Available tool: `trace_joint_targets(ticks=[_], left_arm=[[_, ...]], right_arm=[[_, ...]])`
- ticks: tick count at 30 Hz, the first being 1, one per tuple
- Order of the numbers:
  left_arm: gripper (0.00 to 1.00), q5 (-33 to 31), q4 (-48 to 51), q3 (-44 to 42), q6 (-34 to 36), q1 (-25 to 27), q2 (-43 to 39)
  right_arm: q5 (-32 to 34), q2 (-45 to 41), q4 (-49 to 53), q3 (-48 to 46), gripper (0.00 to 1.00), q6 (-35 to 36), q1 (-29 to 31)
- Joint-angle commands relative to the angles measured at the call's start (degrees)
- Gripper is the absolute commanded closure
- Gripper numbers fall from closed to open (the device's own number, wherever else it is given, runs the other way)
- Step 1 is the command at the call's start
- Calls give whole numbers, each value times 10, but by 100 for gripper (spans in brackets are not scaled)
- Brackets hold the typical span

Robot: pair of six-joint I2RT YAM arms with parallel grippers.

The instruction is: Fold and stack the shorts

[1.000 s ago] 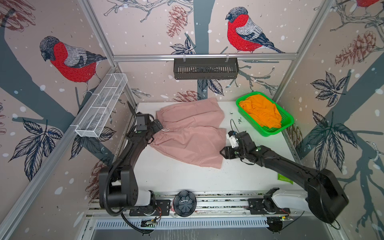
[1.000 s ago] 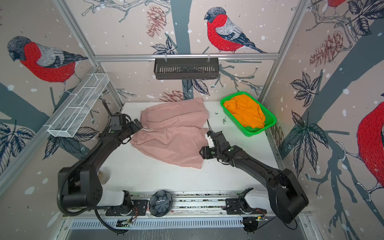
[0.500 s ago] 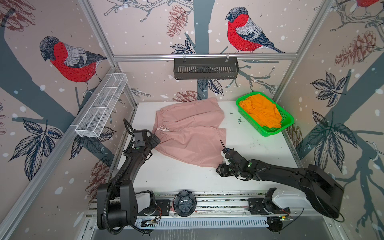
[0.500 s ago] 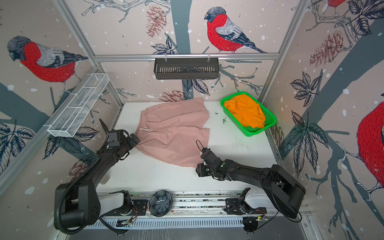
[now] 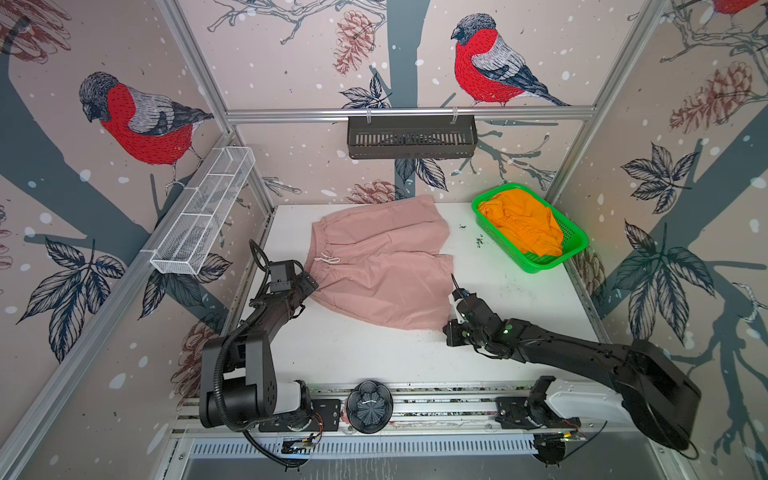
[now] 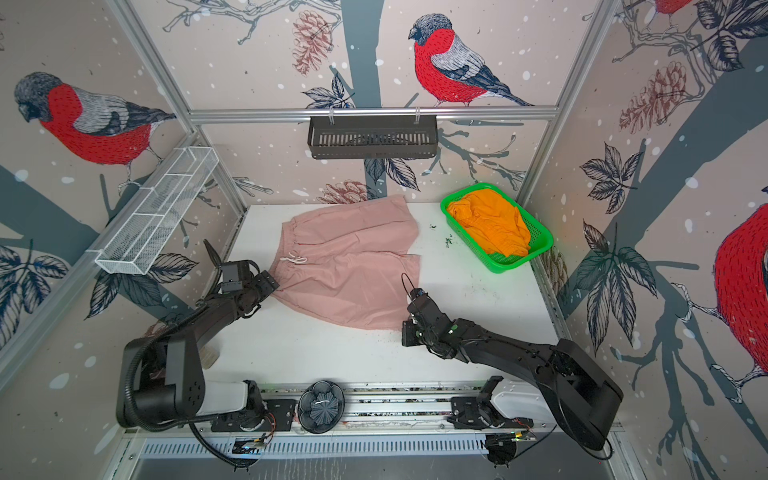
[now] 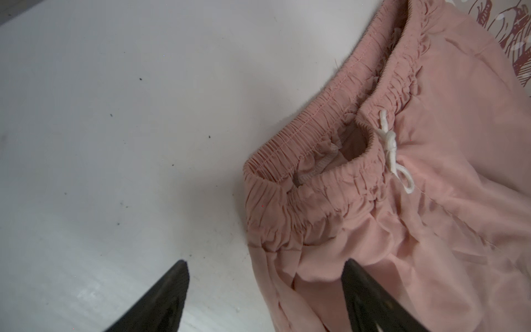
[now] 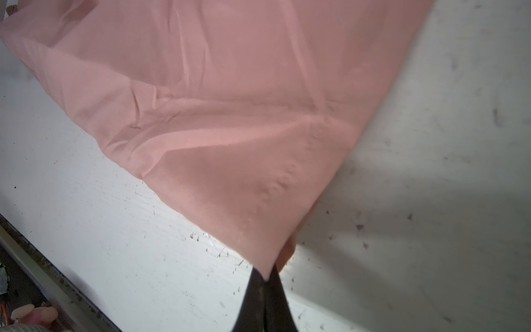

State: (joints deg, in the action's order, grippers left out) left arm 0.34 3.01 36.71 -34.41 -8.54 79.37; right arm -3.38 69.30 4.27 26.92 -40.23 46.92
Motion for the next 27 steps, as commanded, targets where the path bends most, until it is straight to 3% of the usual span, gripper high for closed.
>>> trace_joint_targets(ticks=[1, 5, 8, 10, 14, 21, 27], left_arm=[[18, 21, -30, 0, 5, -3, 17], [24, 29, -29, 10, 13, -3, 45], [37, 30, -38, 15, 31, -3, 59], [55, 34, -41, 17, 42, -3, 66], [100, 44, -38, 22, 52, -3, 68], [100, 81, -9, 15, 39, -3, 27], [100, 96, 65, 8, 26, -3, -76]], right_arm=[[5, -9, 12, -6, 97, 7, -5], [10, -19, 15, -5, 97, 7, -6], [21, -35, 25, -4, 98, 8, -7], [30, -51, 39, -1, 98, 15, -6], [70, -97, 80, 8, 98, 25, -5], [144, -185, 142, 33, 99, 29, -6], [173, -237, 173, 44, 99, 39, -8]])
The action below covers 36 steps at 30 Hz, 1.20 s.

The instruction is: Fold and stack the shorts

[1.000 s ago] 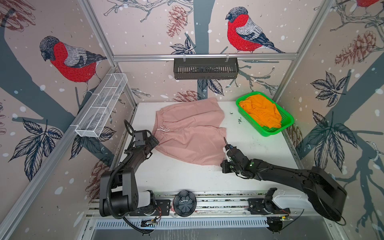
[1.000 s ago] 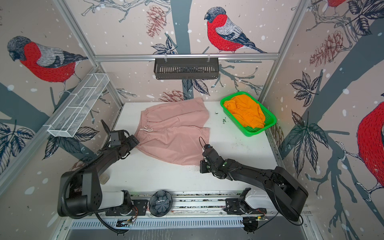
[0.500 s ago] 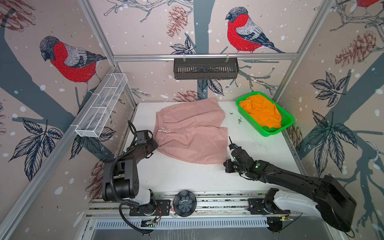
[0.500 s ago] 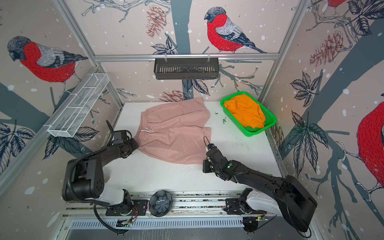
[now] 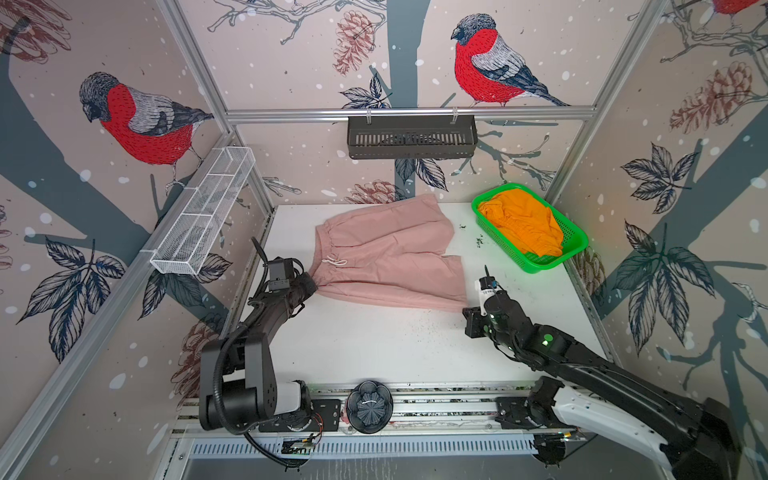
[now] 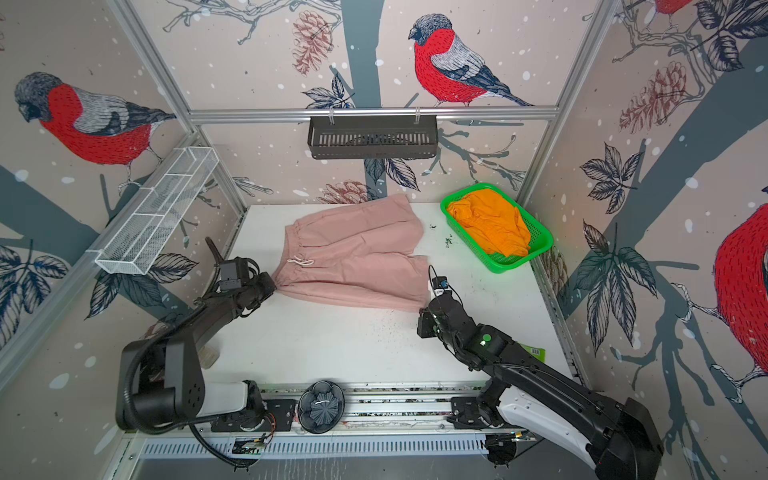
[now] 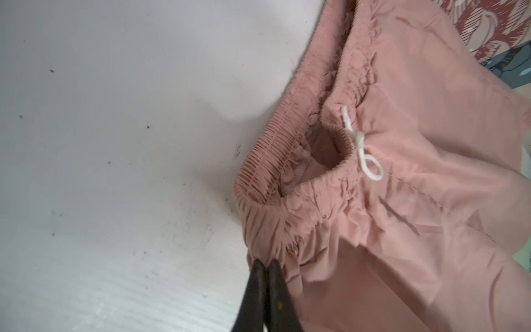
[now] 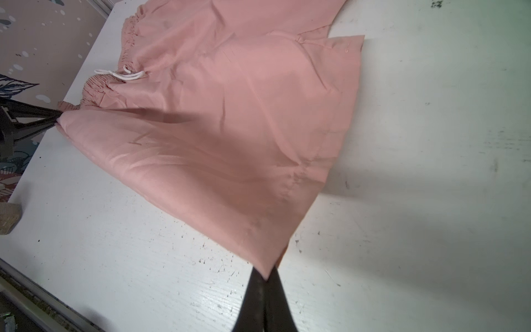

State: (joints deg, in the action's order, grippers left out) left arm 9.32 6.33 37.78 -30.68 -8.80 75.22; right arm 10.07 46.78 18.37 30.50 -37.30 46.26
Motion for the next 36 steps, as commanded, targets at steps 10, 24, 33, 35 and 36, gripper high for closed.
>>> trace_joint_targets(ticks=[10, 24, 33, 35, 36], left_arm=[[100, 60, 145, -9, -12, -1, -198], [100, 93, 362, 106, 43, -1, -285], [100, 125, 453, 141, 63, -1, -315], [100, 121, 464, 145, 65, -1, -317], [100, 115, 468, 147, 67, -1, -316]], right_arm=[[30, -37, 91, 50, 99, 10, 1], [140, -40, 180, 213, 99, 76, 1], [168, -14, 190, 290, 99, 135, 0], [172, 10, 186, 312, 99, 156, -2], [174, 25, 182, 323, 99, 168, -4]])
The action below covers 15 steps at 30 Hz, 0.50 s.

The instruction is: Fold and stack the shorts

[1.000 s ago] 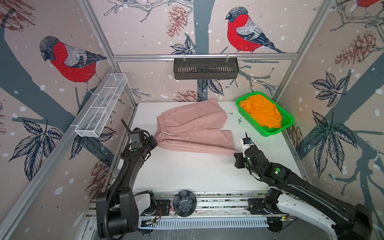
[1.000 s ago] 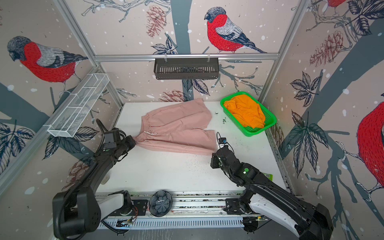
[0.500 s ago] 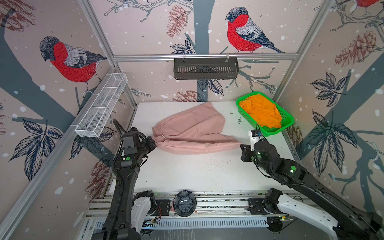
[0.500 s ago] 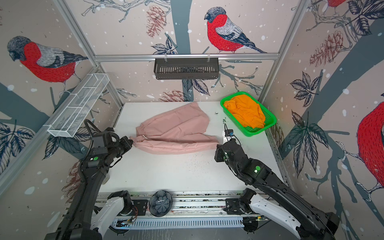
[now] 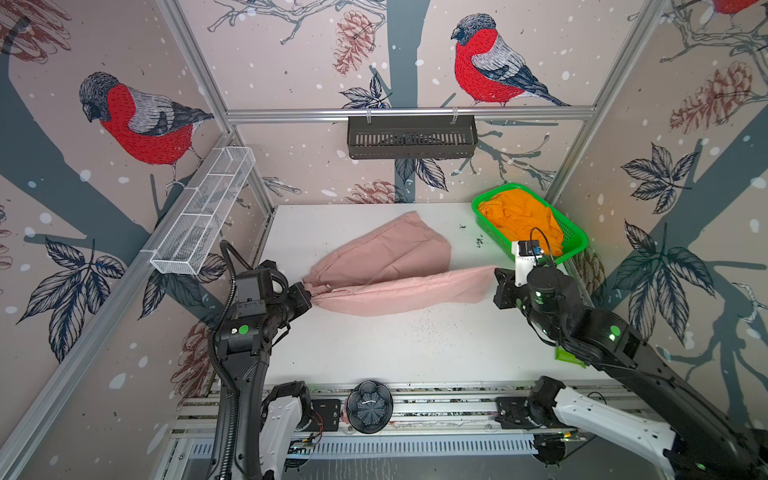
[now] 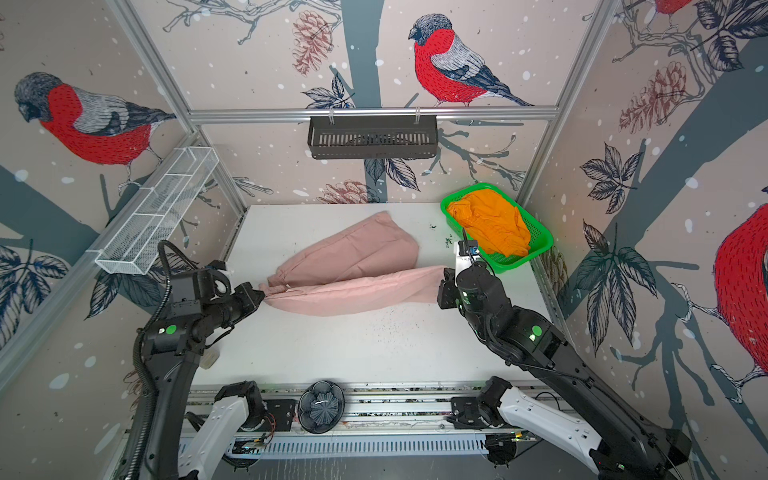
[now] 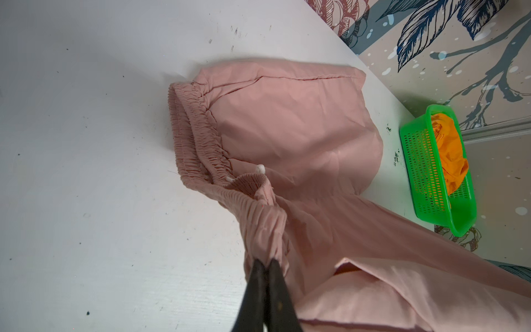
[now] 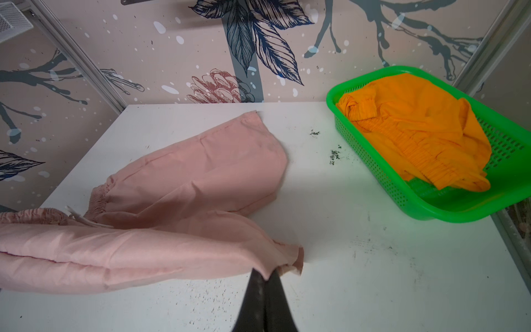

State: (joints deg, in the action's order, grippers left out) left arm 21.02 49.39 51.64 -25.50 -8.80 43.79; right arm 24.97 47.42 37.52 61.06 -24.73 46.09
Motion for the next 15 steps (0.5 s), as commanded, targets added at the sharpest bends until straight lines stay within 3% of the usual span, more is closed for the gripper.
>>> trace_joint_targets(ticks=[1, 9, 15], left_arm=[[100, -9, 41, 10, 15, -1, -1], [100, -1, 48, 5, 12, -1, -9], [100, 21, 61, -22, 4, -1, -52]], right_arm=[[23, 32, -16, 28, 100, 56, -8], [-49, 72, -37, 61, 99, 86, -51], [-16, 16, 41, 52, 99, 57, -35]])
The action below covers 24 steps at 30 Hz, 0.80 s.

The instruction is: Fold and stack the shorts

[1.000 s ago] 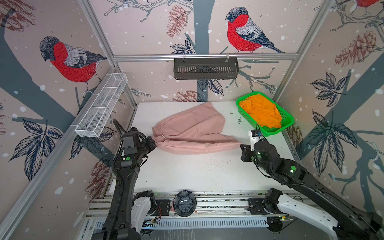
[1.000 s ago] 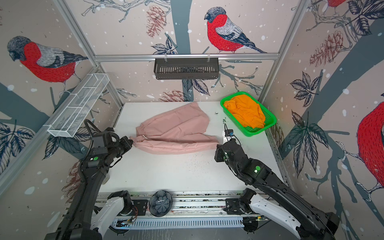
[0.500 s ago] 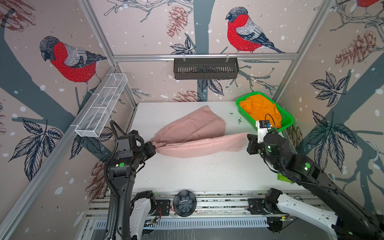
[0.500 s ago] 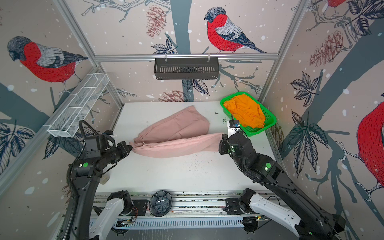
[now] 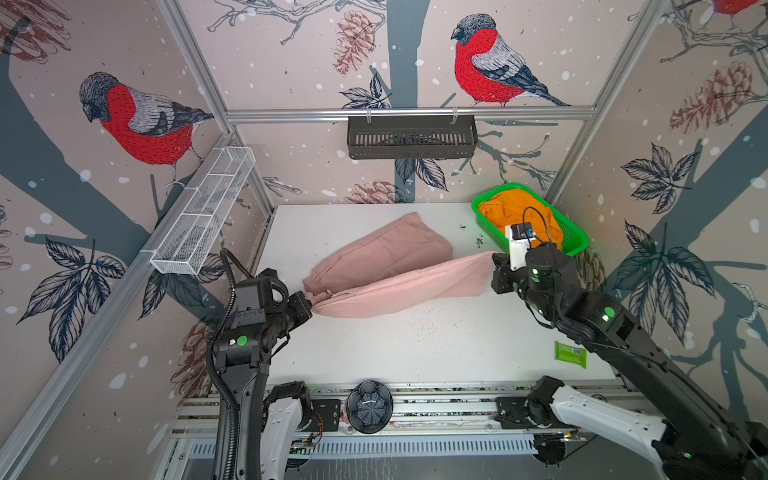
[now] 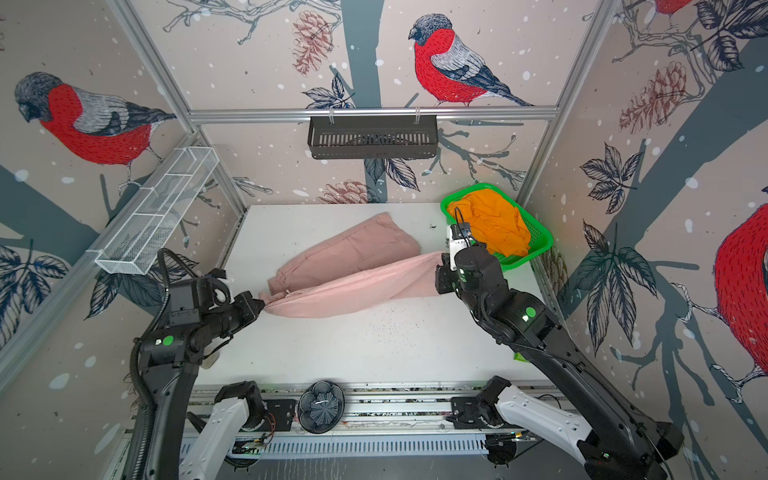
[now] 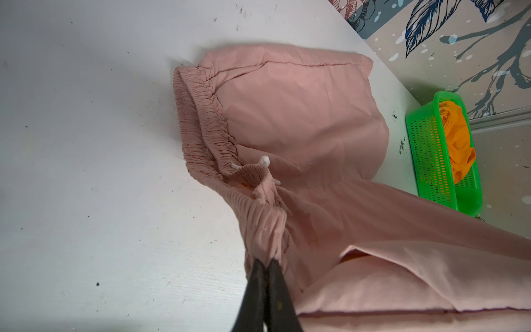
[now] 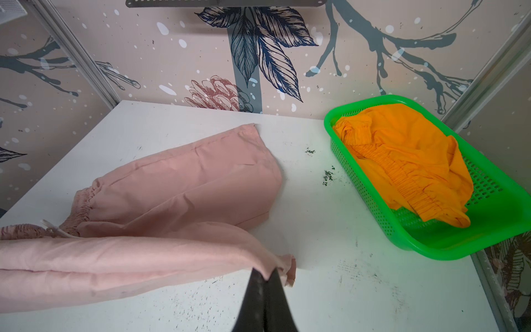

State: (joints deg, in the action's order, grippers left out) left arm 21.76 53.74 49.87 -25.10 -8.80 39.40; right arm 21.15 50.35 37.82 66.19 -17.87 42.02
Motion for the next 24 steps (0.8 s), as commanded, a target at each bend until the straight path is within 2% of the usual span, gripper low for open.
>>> trace_joint_targets(ticks=[1, 5, 8, 13, 20, 24], left_arm=[[100, 13, 25, -1, 0, -1, -12], [100, 0, 40, 10, -1, -1, -28], [100, -2, 27, -7, -13, -1, -24], [100, 13, 2, -30, -30, -1, 10], [100, -41, 24, 3, -4, -1, 88], [100, -81, 20, 26, -4, -1, 133]], right_arm=[[23, -21, 48, 3, 100, -13, 6], [26, -12, 40, 29, 100, 9, 5], [17, 43, -10, 42, 100, 59, -13], [-107, 169, -102, 89, 100, 119, -95], [-194, 332, -141, 186, 100, 186, -152], [-216, 408, -145, 233, 100, 211, -168]])
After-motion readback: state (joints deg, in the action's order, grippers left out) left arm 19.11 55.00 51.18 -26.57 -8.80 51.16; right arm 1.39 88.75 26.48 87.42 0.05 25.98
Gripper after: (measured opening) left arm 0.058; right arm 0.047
